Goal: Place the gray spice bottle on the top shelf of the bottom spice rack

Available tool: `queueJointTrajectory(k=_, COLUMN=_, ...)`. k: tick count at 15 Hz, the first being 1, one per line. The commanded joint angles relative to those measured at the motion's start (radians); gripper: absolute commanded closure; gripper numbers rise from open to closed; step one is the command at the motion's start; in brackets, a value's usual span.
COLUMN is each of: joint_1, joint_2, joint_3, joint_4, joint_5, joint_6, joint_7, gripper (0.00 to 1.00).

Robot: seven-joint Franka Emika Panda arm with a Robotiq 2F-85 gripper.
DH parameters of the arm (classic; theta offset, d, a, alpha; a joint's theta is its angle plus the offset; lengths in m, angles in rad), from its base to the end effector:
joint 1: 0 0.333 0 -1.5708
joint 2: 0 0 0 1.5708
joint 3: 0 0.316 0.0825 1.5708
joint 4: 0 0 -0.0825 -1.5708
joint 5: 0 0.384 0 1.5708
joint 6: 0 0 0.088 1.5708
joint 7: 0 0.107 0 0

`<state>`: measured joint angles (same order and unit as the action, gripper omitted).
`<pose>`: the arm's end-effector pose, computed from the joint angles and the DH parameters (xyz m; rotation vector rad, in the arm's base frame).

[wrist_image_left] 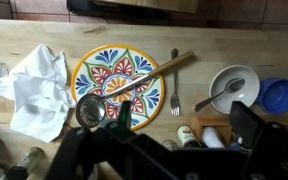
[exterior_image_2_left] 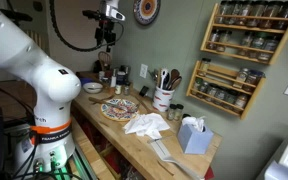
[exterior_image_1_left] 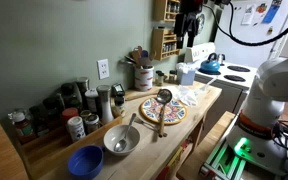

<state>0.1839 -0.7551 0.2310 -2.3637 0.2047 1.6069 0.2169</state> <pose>0.2811 0.1670 0.5720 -3.0941 -0.1960 0.0418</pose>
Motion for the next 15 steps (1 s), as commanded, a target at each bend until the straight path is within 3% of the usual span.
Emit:
queueJointTrajectory(k=1, joint_1=-0.01, joint_2=0.0, joint_3=0.006, joint_4=0.003, joint_5=0.004, joint_6=-0.004, joint_7=-0.005, gripper=0.0)
queueJointTrajectory(k=6, joint_1=-0.01, joint_2=0.0, joint_3=0.006, joint_4=0.004, joint_5=0.004, joint_6=-0.004, joint_7=-0.005, gripper=0.0)
queueJointTrajectory(k=10, joint_1=-0.001, joint_2=0.11, joint_3=0.023, joint_4=-0.002, joint_5=0.014, joint_6=0.213, joint_7=-0.062, gripper=0.0)
queueJointTrajectory(k=15, joint_1=-0.005, joint_2=0.275, joint_3=0.061, joint_4=-0.018, joint_5=-0.039, joint_6=0.487, joint_7=-0.032, gripper=0.0)
